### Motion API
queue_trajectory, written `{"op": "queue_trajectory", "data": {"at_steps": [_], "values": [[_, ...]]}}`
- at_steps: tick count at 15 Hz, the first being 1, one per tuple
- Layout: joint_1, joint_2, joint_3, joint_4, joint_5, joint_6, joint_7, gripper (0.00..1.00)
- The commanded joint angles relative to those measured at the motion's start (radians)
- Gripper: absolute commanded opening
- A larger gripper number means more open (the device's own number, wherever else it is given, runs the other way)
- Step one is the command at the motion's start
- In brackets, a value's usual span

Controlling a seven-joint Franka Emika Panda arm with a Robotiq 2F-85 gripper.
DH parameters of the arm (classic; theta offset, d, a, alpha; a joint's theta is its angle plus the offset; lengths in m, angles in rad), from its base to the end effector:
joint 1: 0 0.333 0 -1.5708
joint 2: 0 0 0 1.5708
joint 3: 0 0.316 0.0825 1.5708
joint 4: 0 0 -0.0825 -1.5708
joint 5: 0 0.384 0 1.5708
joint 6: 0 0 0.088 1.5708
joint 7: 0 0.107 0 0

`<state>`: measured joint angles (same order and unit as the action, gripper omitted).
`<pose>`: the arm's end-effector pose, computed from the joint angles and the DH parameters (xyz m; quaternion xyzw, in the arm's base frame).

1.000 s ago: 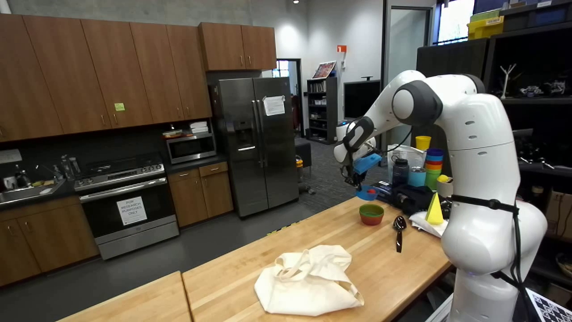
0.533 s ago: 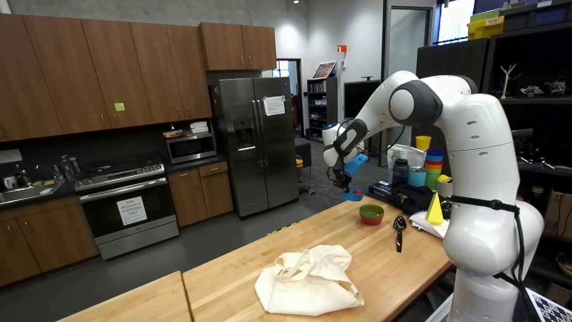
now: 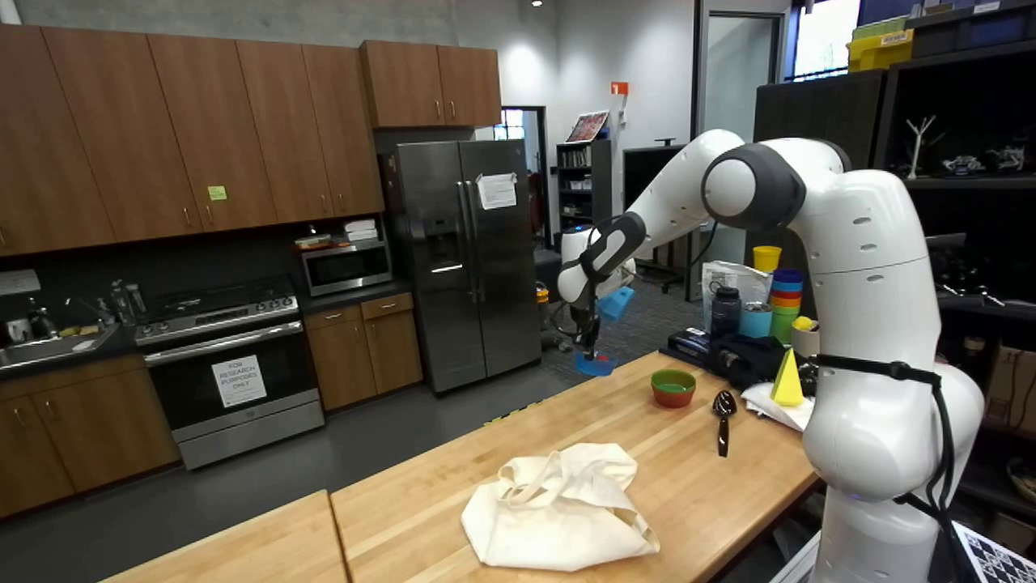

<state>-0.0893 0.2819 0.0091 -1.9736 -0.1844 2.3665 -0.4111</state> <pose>0.6140 -0.0518 0.3382 0.9706 0.2248 0.0374 0.0782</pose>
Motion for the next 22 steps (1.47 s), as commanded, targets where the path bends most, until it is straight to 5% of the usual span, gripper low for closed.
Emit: {"op": "queue_trajectory", "data": {"at_steps": [1, 8, 15, 22], "values": [[0.002, 0.008, 0.025, 0.022, 0.036, -0.037, -0.090, 0.01], [0.007, 0.045, 0.064, 0.068, 0.046, -0.104, -0.200, 0.01], [-0.029, 0.119, 0.136, 0.132, 0.245, -0.142, -0.572, 0.01], [0.001, 0.166, 0.090, 0.160, 0.177, -0.189, -0.588, 0.01]]}}
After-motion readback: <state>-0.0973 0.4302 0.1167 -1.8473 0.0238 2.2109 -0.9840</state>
